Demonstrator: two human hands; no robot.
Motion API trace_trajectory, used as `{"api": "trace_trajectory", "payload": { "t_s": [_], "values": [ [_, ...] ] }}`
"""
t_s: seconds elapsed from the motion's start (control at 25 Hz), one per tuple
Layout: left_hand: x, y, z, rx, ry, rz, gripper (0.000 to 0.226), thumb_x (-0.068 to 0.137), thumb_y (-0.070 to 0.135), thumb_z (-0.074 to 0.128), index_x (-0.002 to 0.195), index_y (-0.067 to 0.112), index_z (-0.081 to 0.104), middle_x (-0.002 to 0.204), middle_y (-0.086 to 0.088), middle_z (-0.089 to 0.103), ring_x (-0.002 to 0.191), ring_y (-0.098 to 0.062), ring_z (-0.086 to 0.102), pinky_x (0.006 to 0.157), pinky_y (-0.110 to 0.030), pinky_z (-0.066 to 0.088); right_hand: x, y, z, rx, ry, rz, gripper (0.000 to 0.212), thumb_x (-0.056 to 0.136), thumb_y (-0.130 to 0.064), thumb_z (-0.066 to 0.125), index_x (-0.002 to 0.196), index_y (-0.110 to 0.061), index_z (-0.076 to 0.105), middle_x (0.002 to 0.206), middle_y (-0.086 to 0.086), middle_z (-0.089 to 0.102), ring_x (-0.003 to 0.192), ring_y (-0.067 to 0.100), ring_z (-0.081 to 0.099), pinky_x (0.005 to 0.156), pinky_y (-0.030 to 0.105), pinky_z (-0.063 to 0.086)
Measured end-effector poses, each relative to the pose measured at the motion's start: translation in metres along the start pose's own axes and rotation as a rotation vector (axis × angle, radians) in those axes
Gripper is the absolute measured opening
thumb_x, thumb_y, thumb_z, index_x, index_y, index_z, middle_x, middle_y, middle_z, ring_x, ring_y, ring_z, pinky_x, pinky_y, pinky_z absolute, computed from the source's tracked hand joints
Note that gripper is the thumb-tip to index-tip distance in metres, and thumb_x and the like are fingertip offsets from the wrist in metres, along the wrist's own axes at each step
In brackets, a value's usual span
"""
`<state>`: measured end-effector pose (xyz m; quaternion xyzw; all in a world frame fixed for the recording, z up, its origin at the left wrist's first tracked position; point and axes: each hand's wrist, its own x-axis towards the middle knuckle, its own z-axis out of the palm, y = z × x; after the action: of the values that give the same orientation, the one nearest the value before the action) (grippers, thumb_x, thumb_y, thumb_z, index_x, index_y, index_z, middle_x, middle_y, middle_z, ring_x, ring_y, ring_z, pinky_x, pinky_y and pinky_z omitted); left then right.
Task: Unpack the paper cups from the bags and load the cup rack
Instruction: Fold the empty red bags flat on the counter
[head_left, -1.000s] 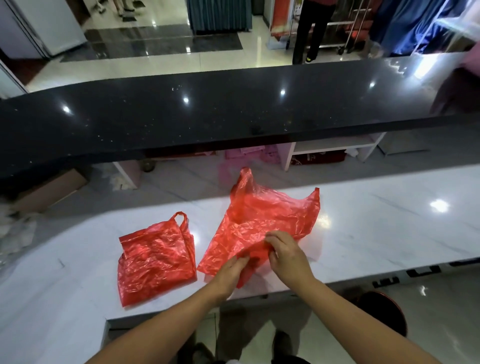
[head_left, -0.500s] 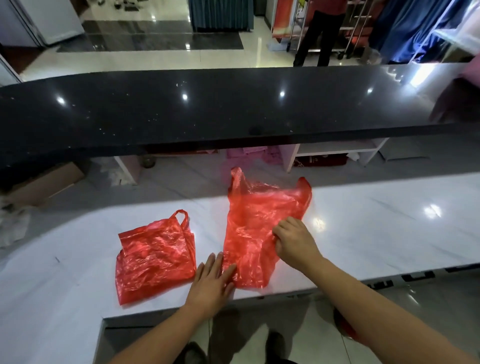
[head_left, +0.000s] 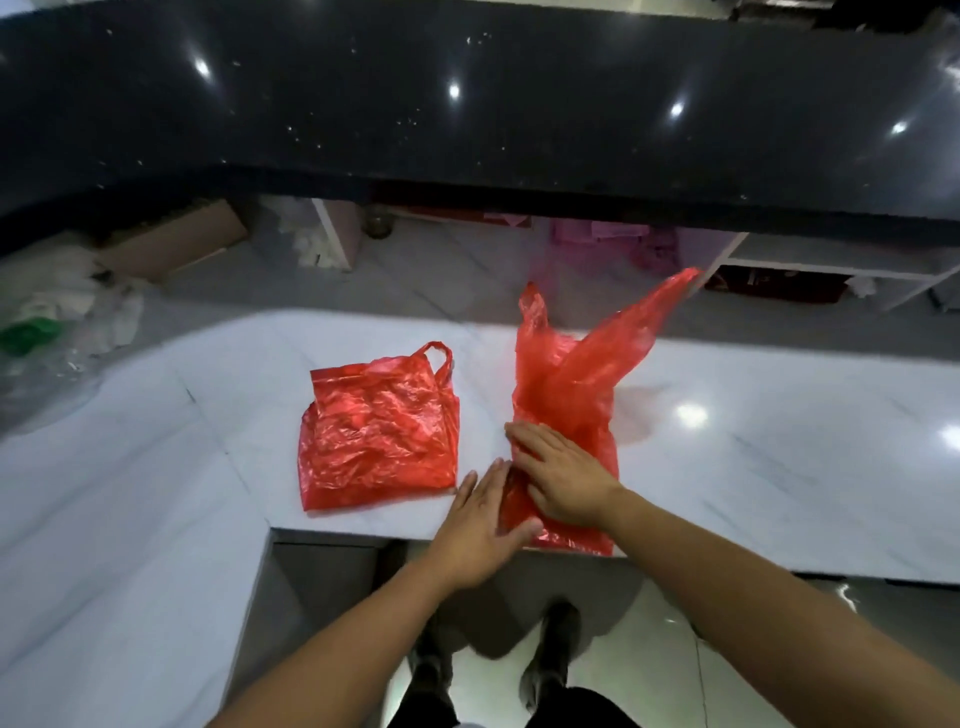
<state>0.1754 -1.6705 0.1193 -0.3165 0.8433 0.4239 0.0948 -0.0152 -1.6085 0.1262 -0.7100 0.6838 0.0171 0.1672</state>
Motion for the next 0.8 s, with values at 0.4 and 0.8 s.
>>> {"api": "trace_trajectory", "payload": {
  "t_s": [0.4, 0.8],
  "values": [
    [0.024, 0.007, -0.002, 0.390, 0.106, 0.108, 0.072, 0.099, 0.030, 0.048, 0.159, 0.033, 0.009, 0.167, 0.011, 0.013, 0.154, -0.017, -0.007, 0.124, -0.044, -0.007, -0.028, 0.042, -0.015, -0.053, 0.299, 0.045, 0.048, 0.090, -0.024, 0.069, 0.135, -0.015, 0.055, 0.159, 0.011, 0.034, 0.148, 0.028, 0.029, 0.117, 0.049, 0.035],
    [0.083, 0.046, -0.058, 0.789, -0.068, 0.362, 0.089, 0.094, 0.003, 0.053, 0.159, 0.037, 0.002, 0.168, 0.000, 0.009, 0.154, -0.023, -0.011, 0.126, -0.046, 0.001, -0.114, 0.102, -0.056, -0.002, 0.290, 0.616, 0.082, 0.077, -0.033, 0.063, 0.151, -0.032, 0.028, 0.161, 0.005, 0.030, 0.152, 0.028, 0.018, 0.122, 0.056, 0.003]
  ]
}}
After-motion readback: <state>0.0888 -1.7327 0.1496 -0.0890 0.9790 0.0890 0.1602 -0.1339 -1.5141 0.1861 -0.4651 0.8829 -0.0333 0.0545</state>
